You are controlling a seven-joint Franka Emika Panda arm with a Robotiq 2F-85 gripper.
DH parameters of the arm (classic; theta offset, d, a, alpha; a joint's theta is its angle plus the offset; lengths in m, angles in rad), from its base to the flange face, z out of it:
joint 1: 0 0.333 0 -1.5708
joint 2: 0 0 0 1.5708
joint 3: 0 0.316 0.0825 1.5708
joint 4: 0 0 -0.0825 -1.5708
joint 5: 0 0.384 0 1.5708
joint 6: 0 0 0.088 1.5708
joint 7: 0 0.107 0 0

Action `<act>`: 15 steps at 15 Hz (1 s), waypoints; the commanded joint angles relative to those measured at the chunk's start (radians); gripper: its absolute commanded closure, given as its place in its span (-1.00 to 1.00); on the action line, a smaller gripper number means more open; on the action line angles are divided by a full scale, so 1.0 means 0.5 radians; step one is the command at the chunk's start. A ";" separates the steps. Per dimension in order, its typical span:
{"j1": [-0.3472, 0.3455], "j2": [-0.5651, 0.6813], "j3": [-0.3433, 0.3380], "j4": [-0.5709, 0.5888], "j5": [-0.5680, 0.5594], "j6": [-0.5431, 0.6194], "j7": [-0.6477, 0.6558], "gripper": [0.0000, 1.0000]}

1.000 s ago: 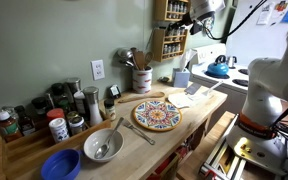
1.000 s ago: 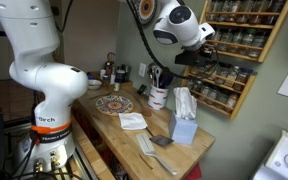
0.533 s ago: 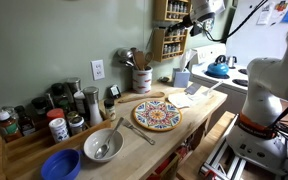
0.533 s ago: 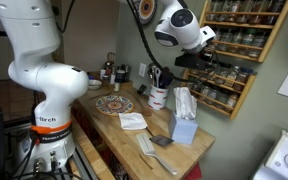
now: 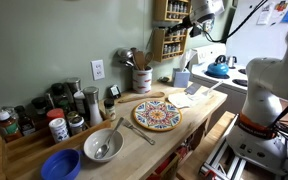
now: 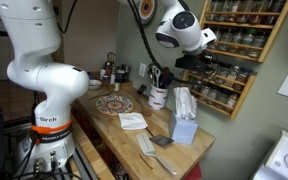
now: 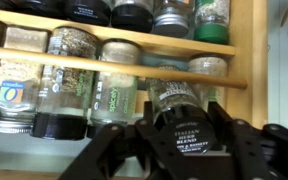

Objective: Remove the spice bottle from the shelf

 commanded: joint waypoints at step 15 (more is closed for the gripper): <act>0.043 0.120 -0.055 0.044 -0.010 -0.066 0.094 -0.95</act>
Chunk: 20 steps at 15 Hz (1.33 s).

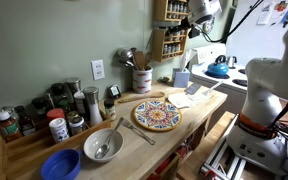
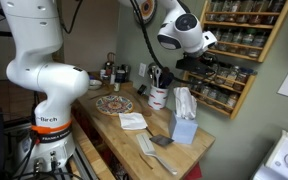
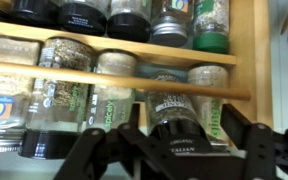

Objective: Remove the spice bottle from the shelf

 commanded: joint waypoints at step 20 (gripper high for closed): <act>-0.203 0.059 0.261 -0.010 -0.130 0.262 0.233 -0.53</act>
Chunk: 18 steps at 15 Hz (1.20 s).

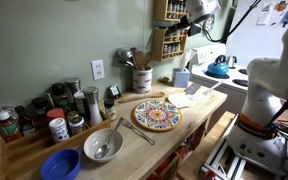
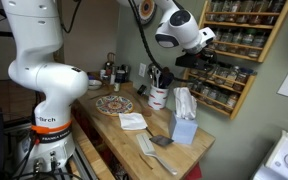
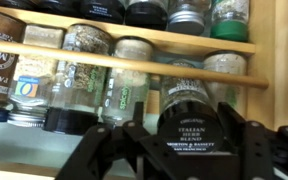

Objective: Remove the spice bottle from the shelf

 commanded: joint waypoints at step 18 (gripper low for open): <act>-0.236 -0.101 0.266 -0.115 -0.300 0.045 0.239 0.42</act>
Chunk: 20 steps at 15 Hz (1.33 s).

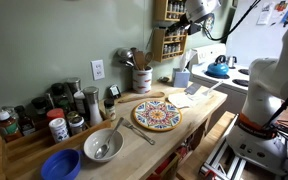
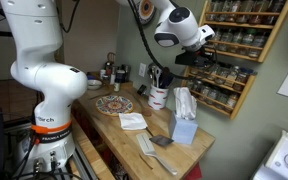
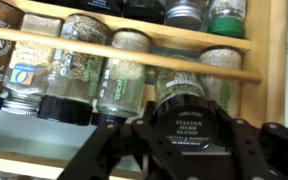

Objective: Remove the spice bottle from the shelf

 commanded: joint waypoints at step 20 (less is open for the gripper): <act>-0.886 -0.720 1.074 -0.682 -0.186 0.273 0.156 0.42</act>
